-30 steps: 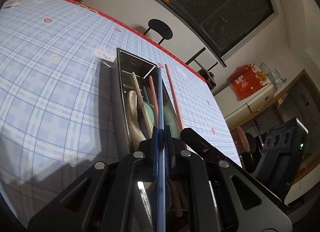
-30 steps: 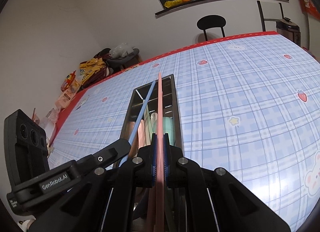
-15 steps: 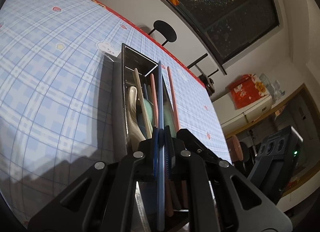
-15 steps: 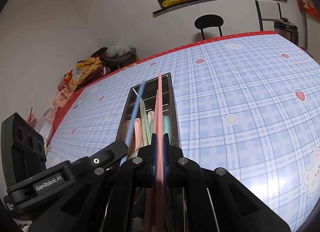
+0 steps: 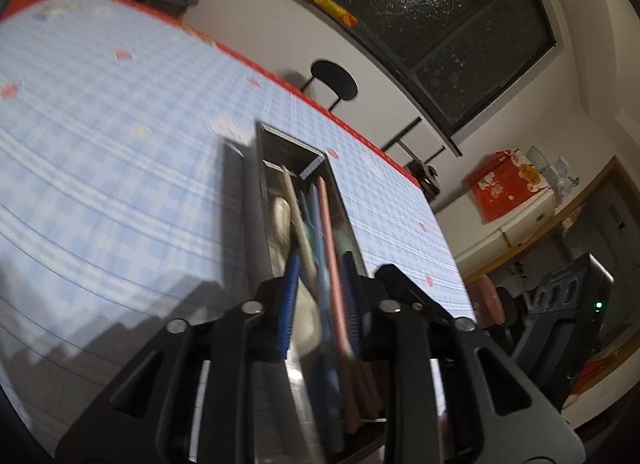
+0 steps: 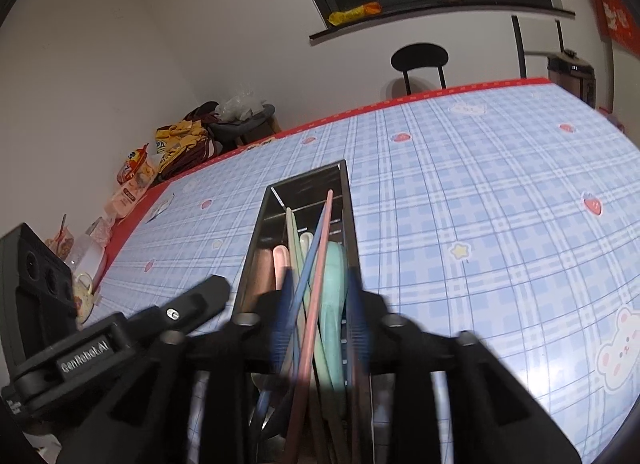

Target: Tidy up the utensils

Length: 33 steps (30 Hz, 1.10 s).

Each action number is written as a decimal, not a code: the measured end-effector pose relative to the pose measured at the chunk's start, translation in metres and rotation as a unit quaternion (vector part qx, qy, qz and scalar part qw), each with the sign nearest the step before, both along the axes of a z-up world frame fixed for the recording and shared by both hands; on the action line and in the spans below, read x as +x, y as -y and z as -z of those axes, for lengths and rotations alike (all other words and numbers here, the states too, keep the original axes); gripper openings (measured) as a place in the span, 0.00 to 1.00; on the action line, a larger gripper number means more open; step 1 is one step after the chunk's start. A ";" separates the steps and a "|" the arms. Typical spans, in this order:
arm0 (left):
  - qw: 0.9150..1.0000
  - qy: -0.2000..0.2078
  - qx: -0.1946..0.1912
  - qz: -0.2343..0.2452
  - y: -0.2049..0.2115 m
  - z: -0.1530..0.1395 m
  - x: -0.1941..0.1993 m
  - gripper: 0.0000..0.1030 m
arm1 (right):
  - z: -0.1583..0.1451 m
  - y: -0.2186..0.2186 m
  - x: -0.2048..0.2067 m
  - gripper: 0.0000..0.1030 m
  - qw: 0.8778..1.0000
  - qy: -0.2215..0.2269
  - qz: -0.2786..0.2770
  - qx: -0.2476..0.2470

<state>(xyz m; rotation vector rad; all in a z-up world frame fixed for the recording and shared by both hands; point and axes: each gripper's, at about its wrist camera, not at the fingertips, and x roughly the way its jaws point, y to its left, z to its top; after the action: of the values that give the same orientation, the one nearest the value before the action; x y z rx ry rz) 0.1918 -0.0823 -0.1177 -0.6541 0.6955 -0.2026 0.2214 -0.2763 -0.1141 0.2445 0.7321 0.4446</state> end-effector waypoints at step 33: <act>0.926 0.152 0.330 -0.102 -0.116 -0.123 -0.086 0.94 | -0.092 -0.062 -0.088 0.94 0.946 0.194 0.167 -0.197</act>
<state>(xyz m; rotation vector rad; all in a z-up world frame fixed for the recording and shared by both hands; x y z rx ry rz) 0.1057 0.0337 0.0057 -0.0380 0.3527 0.1256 0.1339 -0.2144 -0.0217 -0.0971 0.3677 0.0117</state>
